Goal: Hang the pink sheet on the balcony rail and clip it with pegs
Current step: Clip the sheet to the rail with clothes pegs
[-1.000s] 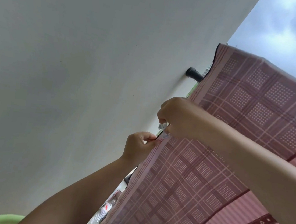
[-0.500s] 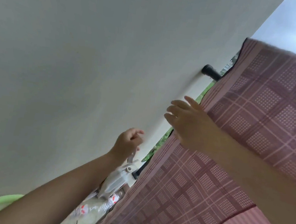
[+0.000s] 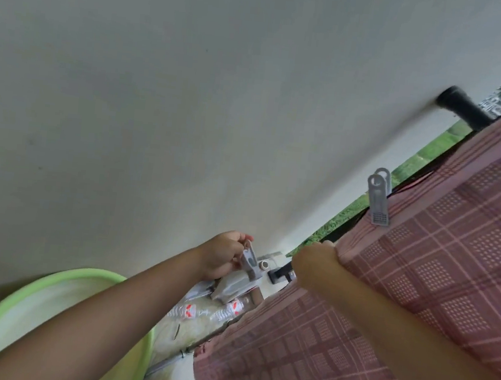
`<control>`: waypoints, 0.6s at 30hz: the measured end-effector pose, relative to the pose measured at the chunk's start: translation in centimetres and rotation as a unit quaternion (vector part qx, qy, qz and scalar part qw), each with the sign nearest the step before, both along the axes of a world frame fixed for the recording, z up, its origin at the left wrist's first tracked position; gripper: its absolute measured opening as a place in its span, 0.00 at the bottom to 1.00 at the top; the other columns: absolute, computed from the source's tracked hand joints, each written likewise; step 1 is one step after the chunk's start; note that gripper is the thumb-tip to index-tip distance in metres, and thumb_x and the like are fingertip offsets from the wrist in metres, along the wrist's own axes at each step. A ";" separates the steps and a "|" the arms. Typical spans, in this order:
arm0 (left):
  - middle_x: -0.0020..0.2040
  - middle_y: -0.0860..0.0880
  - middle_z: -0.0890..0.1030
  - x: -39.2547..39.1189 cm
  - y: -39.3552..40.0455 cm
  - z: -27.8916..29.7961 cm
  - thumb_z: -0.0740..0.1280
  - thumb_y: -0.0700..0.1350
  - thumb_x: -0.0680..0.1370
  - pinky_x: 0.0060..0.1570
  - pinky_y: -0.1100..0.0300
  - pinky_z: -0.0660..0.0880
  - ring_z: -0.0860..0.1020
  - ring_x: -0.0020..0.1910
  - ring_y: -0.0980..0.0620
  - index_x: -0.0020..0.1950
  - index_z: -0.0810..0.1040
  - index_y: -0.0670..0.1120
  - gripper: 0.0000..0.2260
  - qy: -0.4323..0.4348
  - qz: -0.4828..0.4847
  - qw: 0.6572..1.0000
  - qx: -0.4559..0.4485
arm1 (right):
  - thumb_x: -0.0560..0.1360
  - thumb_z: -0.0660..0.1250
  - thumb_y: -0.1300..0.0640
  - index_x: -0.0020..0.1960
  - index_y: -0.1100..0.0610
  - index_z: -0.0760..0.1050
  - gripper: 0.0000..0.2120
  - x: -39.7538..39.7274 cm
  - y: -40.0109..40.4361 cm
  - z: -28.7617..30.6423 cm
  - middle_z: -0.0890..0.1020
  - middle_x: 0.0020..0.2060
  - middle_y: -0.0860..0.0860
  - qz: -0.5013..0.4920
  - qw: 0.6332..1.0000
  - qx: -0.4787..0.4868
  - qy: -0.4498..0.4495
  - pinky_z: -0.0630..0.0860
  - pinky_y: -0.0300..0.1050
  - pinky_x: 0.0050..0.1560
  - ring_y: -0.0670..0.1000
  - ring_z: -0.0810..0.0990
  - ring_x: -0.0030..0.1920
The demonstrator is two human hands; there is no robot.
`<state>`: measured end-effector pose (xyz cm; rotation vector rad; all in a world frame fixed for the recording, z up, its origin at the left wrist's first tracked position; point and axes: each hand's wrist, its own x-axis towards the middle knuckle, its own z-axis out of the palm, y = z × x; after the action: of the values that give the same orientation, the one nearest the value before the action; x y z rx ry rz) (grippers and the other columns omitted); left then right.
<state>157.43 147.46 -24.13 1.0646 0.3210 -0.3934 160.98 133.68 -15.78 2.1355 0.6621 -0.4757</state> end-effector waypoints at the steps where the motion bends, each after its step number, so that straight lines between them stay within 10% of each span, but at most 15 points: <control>1: 0.39 0.46 0.65 0.0 0.0 -0.2 0.44 0.25 0.74 0.37 0.62 0.68 0.66 0.36 0.52 0.43 0.69 0.42 0.18 0.002 -0.010 1.000 -0.003 | 0.75 0.58 0.59 0.58 0.57 0.72 0.13 0.1 0.1 0.1 0.75 0.59 0.52 -0.010 1.000 0.002 0.003 0.67 0.49 0.61 0.54 0.72 0.60; 14: 0.40 0.46 0.76 -0.4 0.4 -3.5 0.63 0.28 0.74 0.33 0.69 0.79 0.76 0.39 0.52 0.57 0.72 0.35 0.12 0.010 0.001 1.000 -0.003 | 0.73 0.58 0.64 0.54 0.59 0.73 0.11 1.1 1.1 -1.6 0.77 0.47 0.53 -0.001 0.998 0.033 0.044 0.69 0.45 0.49 0.52 0.74 0.46; 18: 0.38 0.46 0.75 -0.6 0.5 -4.2 0.64 0.26 0.71 0.31 0.68 0.78 0.76 0.36 0.52 0.44 0.74 0.40 0.10 0.038 0.011 0.998 0.044 | 0.74 0.57 0.63 0.61 0.60 0.69 0.15 0.9 1.1 -2.2 0.76 0.52 0.54 0.001 0.995 -0.043 0.093 0.72 0.46 0.48 0.54 0.76 0.51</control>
<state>156.84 148.00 -28.33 1.1336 0.4214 -0.4038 161.85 134.76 -17.98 2.0245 0.7338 -0.6970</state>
